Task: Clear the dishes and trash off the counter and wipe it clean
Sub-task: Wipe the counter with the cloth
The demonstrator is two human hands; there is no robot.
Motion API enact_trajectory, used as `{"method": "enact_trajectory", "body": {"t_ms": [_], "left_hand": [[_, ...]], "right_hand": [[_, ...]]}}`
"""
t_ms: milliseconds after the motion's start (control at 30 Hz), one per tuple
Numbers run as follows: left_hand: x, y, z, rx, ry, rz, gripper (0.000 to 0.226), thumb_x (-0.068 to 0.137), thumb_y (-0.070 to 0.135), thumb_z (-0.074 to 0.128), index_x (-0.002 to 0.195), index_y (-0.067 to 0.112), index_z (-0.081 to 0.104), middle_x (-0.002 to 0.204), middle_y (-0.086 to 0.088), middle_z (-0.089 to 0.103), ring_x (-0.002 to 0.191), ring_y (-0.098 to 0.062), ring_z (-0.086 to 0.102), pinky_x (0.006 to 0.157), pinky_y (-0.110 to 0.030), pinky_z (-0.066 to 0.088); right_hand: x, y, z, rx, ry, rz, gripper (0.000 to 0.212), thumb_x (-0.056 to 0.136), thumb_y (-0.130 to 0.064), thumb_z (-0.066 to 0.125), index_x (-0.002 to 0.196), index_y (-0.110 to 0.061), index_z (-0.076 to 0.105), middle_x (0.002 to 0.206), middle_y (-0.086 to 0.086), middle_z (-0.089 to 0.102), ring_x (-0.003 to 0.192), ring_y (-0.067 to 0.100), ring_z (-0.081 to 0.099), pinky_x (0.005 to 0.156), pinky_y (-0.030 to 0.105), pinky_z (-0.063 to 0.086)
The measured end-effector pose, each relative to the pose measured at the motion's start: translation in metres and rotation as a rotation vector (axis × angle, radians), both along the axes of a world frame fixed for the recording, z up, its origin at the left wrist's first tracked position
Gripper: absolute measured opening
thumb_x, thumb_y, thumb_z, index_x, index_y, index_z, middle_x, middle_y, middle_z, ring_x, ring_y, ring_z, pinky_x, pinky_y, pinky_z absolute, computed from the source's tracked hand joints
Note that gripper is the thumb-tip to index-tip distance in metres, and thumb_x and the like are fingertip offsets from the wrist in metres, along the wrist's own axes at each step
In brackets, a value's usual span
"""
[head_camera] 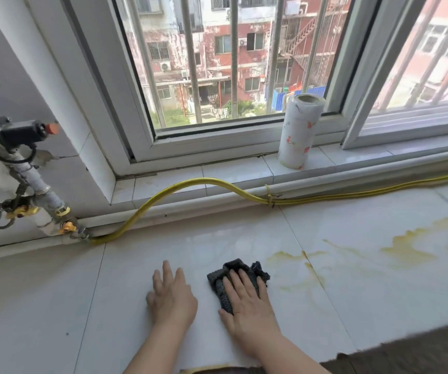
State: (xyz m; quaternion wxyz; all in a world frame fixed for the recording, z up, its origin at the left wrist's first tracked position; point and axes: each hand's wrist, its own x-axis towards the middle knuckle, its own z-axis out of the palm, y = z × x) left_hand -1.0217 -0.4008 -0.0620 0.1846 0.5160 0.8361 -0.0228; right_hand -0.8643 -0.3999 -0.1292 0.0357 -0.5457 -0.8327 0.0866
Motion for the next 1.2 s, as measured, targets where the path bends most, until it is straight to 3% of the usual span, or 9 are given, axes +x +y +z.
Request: {"method": "enact_trajectory", "body": {"t_ms": [100,233,333,733,867,1000,1033,1133,1200], "left_hand": [[0.022,0.003,-0.002,-0.023,-0.018,0.022,0.048,0.101,0.023,0.026,0.149,0.022,0.02,0.16,-0.002,-0.01,0.147,-0.026,-0.003,0.113,-0.042,0.021],[0.058,0.006,-0.005,-0.049,-0.023,0.055,0.048,0.101,0.024,0.028,0.149,0.022,0.02,0.16,-0.003,-0.012,0.147,-0.026,-0.004,0.112,-0.042,0.024],[0.088,0.01,-0.004,-0.043,-0.027,0.069,0.05,0.101,0.023,0.028,0.15,0.021,0.016,0.159,-0.004,-0.014,0.147,-0.027,-0.006,0.112,-0.043,0.022],[0.129,0.012,-0.004,-0.152,-0.008,0.084,0.057,0.099,0.014,0.029,0.152,0.021,0.01,0.161,-0.003,-0.006,0.147,-0.029,-0.005,0.115,-0.046,0.017],[0.131,0.015,-0.004,-0.161,-0.001,0.095,0.059,0.096,0.011,0.03,0.151,0.021,0.012,0.16,-0.002,-0.005,0.147,-0.029,-0.004,0.115,-0.046,0.018],[0.128,0.012,-0.002,-0.109,0.044,0.051,0.061,0.092,0.007,0.03,0.15,0.021,0.019,0.159,-0.003,0.006,0.144,-0.03,0.008,0.11,-0.041,0.03],[0.126,0.01,-0.002,-0.088,0.072,0.026,0.058,0.093,0.01,0.032,0.148,0.022,0.021,0.158,-0.002,0.011,0.142,-0.029,0.013,0.106,-0.038,0.035],[0.118,0.009,-0.001,-0.044,0.14,-0.035,0.048,0.093,0.014,0.037,0.14,0.025,0.032,0.148,0.001,0.027,0.13,-0.025,0.03,0.089,-0.031,0.045],[0.116,0.01,0.001,-0.042,0.156,-0.049,0.041,0.092,0.012,0.037,0.131,0.026,0.041,0.136,0.002,0.036,0.12,-0.024,0.037,0.077,-0.029,0.045]], "right_hand": [[0.037,0.003,-0.003,0.044,-0.014,-0.03,0.06,0.078,-0.054,0.042,0.121,-0.02,0.067,0.13,0.0,0.061,0.132,0.018,0.034,0.109,0.044,0.011],[0.093,0.01,-0.007,0.118,-0.011,-0.109,0.058,0.086,-0.052,0.038,0.131,-0.019,0.052,0.136,0.001,0.057,0.147,0.017,0.002,0.11,0.045,0.01],[0.135,0.015,-0.006,0.109,-0.001,-0.166,0.056,0.097,-0.051,0.013,0.133,-0.019,0.042,0.136,0.001,0.056,0.147,0.013,-0.009,0.111,0.044,0.008],[0.192,0.017,-0.013,0.196,0.046,-0.1,0.061,0.097,-0.05,0.008,0.135,-0.014,0.039,0.138,0.007,0.054,0.147,0.016,-0.008,0.112,0.046,0.007],[0.164,-0.003,-0.014,0.177,0.082,0.092,0.062,0.083,-0.051,0.038,0.133,-0.015,0.045,0.137,0.006,0.055,0.147,0.017,-0.007,0.111,0.048,0.009],[0.125,0.006,-0.005,0.051,0.061,0.183,0.064,0.078,-0.052,0.04,0.126,-0.015,0.062,0.135,0.005,0.057,0.142,0.024,0.019,0.114,0.048,0.003],[0.116,0.014,0.004,-0.001,0.035,0.181,0.067,0.081,-0.052,0.035,0.131,-0.014,0.057,0.142,0.005,0.05,0.142,0.025,0.02,0.115,0.046,-0.006],[0.088,0.037,0.014,-0.067,-0.06,0.248,0.088,0.074,-0.056,-0.008,0.153,-0.018,0.001,0.159,0.0,-0.012,0.144,0.017,-0.021,0.096,0.04,-0.037],[0.078,0.052,0.018,-0.169,-0.081,0.235,0.095,0.064,-0.057,-0.016,0.151,-0.021,-0.01,0.158,-0.002,-0.021,0.141,0.013,-0.028,0.092,0.039,-0.039]]}}
